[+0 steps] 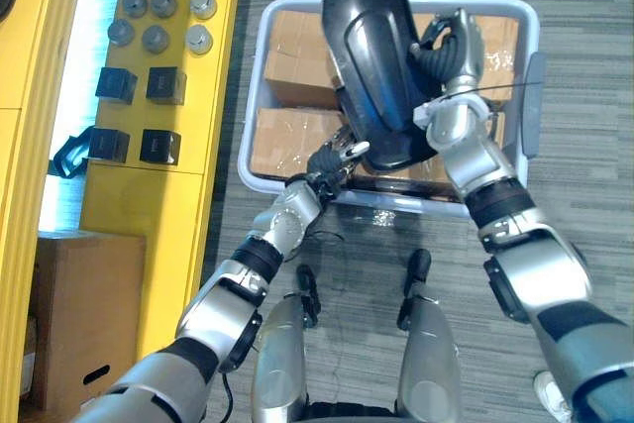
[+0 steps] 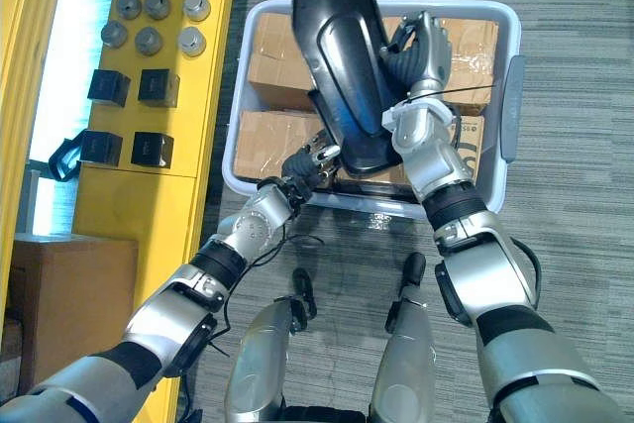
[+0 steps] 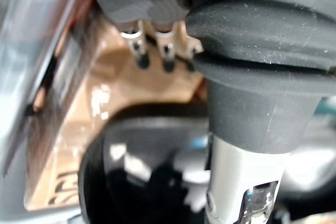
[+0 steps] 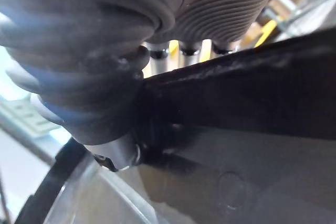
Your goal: Walk over and take plastic housings, then place them on the shelf
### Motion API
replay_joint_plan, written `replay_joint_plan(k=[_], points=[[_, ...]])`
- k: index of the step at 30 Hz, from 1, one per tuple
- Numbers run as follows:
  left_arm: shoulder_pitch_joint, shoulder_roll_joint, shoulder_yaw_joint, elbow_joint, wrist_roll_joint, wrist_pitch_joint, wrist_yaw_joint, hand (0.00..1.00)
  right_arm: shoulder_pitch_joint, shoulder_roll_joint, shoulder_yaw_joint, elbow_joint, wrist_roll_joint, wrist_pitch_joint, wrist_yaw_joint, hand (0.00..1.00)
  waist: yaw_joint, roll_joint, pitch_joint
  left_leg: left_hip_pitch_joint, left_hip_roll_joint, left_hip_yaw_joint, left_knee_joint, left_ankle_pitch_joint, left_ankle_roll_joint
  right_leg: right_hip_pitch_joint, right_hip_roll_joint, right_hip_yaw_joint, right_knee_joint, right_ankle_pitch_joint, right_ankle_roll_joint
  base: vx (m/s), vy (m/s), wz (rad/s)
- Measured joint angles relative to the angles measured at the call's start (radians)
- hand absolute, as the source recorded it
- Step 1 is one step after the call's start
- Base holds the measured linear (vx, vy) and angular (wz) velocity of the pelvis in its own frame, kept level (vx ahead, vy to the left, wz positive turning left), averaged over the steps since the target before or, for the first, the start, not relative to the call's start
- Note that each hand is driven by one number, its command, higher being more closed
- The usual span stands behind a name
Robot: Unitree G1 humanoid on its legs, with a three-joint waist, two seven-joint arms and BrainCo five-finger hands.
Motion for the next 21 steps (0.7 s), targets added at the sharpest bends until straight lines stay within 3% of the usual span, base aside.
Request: replay_joint_plan(k=[2, 5, 6, 8, 11, 13, 16, 17, 21], points=[[-0.009, -0.016, -0.003, 0.01, 0.0, -0.049, 0.04, 0.0, 0.0, 0.028, 0.013, 0.002, 0.0, -0.02, 0.006, 1.0, -0.005, 0.0, 0.0, 0.001, 0.0, 0.0, -0.001, 0.0, 0.0, 0.0, 0.0, 0.001, 0.0, 0.0, 0.0, 0.0, 0.0, 0.0], [-0.009, -0.021, -0.003, 0.016, 0.0, -0.079, 0.068, 0.0, 0.0, 0.043, 0.039, 0.003, 0.001, -0.033, 0.019, 1.0, -0.01, 0.0, 0.0, 0.002, 0.0, 0.0, -0.001, 0.0, 0.0, 0.002, 0.0, 0.001, 0.0, 0.0, 0.0, 0.0, 0.0, 0.0], [-0.009, -0.024, -0.003, 0.016, 0.0, -0.1, 0.089, 1.0, 0.0, 0.049, 0.038, 0.008, 0.001, -0.036, 0.019, 1.0, -0.01, 0.0, 0.0, 0.003, -0.001, 0.0, -0.001, 0.001, 0.0, 0.003, 0.0, 0.001, 0.0, 0.0, 0.0, 0.0, 0.0, 0.0], [-0.007, -0.03, -0.003, 0.016, 0.001, -0.121, 0.121, 1.0, 0.001, 0.056, 0.037, 0.018, 0.01, -0.038, 0.017, 1.0, -0.01, 0.0, 0.0, 0.009, -0.001, -0.001, -0.003, 0.001, 0.0, 0.008, -0.001, 0.0, -0.001, 0.0, 0.0, 0.0, 0.0, 0.0], [-0.002, -0.042, -0.004, 0.016, 0.001, -0.203, 0.198, 1.0, 0.016, 0.073, 0.037, 0.02, 0.04, -0.047, 0.001, 1.0, -0.013, -0.008, -0.001, 0.019, -0.001, -0.001, -0.008, 0.002, -0.001, 0.019, -0.001, -0.001, -0.005, 0.0, 0.0, 0.0, 0.0, 0.0], [0.009, -0.044, -0.001, 0.016, -0.001, -0.283, 0.254, 1.0, 0.039, 0.088, 0.036, 0.008, 0.044, -0.059, -0.011, 1.0, -0.018, -0.02, -0.004, 0.02, -0.002, -0.002, -0.017, 0.004, -0.002, 0.019, -0.001, -0.002, -0.007, 0.0, 0.0, 0.0, 0.0, 0.0], [0.024, -0.049, 0.012, 0.016, -0.002, -0.372, 0.291, 1.0, 0.086, 0.105, 0.034, -0.023, 0.05, -0.06, -0.037, 1.0, -0.021, -0.031, -0.002, 0.029, -0.004, -0.006, -0.031, 0.011, -0.005, 0.028, 0.0, -0.006, -0.013, 0.0, 0.0, 0.02, 0.001, 0.03], [0.041, -0.051, 0.014, 0.015, -0.022, -0.41, 0.292, 1.0, 0.118, 0.113, 0.034, -0.057, 0.05, -0.061, -0.05, 1.0, -0.021, -0.035, -0.002, 0.036, -0.006, -0.007, -0.04, 0.016, -0.007, 0.035, 0.0, -0.01, -0.019, 0.0, 0.0, 0.03, -0.002, 0.05], [0.099, -0.059, 0.015, -0.027, -0.073, -0.467, 0.273, 1.0, 0.156, 0.142, 0.035, -0.1, 0.047, -0.062, -0.074, 1.0, -0.023, -0.052, -0.002, 0.046, -0.006, -0.007, -0.057, 0.022, -0.01, 0.037, 0.001, -0.012, -0.022, -0.001, -0.002, 0.03, -0.002, 0.01]])
